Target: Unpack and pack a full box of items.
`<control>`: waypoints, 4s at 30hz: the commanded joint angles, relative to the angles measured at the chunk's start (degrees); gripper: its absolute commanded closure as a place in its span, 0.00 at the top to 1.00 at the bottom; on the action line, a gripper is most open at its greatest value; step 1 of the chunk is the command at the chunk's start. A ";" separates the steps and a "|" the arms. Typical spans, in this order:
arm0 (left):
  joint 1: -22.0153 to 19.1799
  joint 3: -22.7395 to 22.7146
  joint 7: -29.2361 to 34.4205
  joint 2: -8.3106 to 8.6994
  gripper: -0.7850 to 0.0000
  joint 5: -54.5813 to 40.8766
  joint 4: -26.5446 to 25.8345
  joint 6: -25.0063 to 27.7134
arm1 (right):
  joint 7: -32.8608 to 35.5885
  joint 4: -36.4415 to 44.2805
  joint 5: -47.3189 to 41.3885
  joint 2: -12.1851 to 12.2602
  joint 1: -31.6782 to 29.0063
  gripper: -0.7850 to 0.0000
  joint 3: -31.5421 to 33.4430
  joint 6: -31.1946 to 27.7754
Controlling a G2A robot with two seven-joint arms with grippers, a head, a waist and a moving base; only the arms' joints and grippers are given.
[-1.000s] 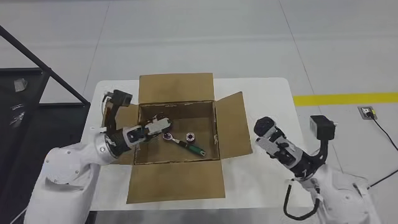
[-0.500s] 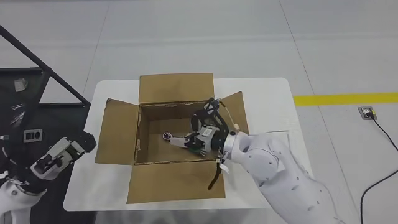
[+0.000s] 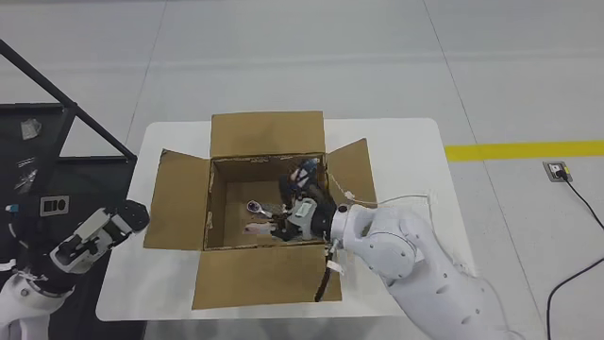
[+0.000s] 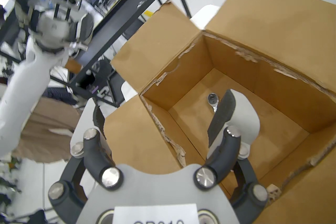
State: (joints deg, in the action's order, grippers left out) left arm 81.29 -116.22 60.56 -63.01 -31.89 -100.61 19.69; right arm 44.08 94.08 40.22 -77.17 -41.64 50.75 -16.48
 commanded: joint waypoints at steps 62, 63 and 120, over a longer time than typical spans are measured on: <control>1.96 8.39 -9.97 1.89 1.00 8.13 -0.68 -6.33 | 1.57 -77.48 -0.27 -33.32 34.63 0.00 -24.72 25.42; 1.89 8.43 -9.95 1.92 1.00 8.19 -0.68 -6.26 | 1.78 -76.66 0.42 -33.30 34.89 0.00 -24.83 25.48; 0.22 9.28 -11.07 2.27 1.00 8.59 0.15 -6.81 | 30.95 16.44 60.83 -9.60 -13.34 0.00 21.39 39.70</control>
State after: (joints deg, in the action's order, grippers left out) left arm 81.51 -106.94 49.49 -60.74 -23.30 -100.46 12.88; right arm 74.77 111.89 101.52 -86.78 -54.96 70.62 23.24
